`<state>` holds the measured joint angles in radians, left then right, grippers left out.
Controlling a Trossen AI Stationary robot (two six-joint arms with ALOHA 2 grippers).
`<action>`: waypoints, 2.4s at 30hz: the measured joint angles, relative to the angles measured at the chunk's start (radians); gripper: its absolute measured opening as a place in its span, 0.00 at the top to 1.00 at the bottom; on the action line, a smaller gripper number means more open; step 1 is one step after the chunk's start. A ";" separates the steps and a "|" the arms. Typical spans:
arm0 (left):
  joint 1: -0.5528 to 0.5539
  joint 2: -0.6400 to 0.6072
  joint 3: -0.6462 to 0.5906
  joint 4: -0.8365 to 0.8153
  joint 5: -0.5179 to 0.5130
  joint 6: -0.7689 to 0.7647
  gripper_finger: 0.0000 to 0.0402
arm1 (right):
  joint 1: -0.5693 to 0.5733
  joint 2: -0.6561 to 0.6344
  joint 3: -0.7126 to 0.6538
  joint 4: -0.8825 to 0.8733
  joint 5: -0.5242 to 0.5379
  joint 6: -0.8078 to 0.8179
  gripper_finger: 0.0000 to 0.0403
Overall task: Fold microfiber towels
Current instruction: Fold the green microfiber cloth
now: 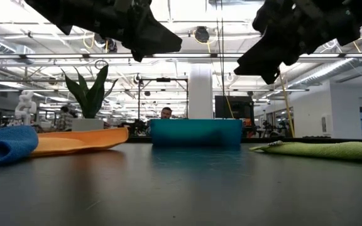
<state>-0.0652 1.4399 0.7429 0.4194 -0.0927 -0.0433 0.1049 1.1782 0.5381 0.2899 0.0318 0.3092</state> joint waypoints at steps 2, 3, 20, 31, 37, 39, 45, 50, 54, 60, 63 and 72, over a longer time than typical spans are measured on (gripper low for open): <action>-0.005 0.000 0.000 0.000 -0.006 0.000 0.71 | 0.021 0.000 0.000 -0.010 0.024 0.001 0.68; -0.008 0.000 0.000 0.001 -0.007 -0.001 0.71 | 0.029 0.000 0.000 -0.015 0.031 0.003 0.68; -0.061 0.284 0.002 0.306 0.003 -0.013 0.71 | 0.192 0.000 0.143 -0.145 0.129 0.040 0.68; -0.065 0.474 0.082 0.414 0.048 -0.014 0.71 | 0.304 0.000 0.143 -0.253 0.327 0.094 0.68; -0.065 0.480 0.116 0.414 0.049 0.022 0.71 | 0.310 0.000 0.119 -0.257 0.338 0.082 0.68; -0.065 0.480 0.121 0.412 0.051 0.034 0.71 | 0.309 0.000 0.094 -0.258 0.338 0.084 0.68; -0.068 0.480 0.121 0.376 0.074 0.041 0.71 | 0.308 0.000 0.017 -0.258 0.329 0.185 0.68; -0.068 0.480 0.121 0.376 0.074 0.072 0.71 | 0.355 0.004 0.005 -0.243 0.283 0.194 0.68; -0.068 0.480 0.121 0.378 0.071 0.068 0.71 | 0.380 0.005 0.005 -0.146 0.335 0.140 0.68; -0.072 0.480 0.121 0.449 0.066 0.120 0.71 | 0.387 0.046 0.005 0.077 0.364 -0.022 0.68; -0.065 0.480 0.121 0.456 0.066 0.116 0.71 | 0.387 0.073 0.005 0.096 0.362 -0.051 0.68; -0.075 0.480 0.121 0.437 0.066 0.091 0.71 | 0.388 0.081 0.004 0.032 0.361 -0.011 0.68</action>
<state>-0.1403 1.9198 0.8639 0.8561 -0.0269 0.0475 0.4931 1.2593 0.5419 0.3220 0.3927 0.2977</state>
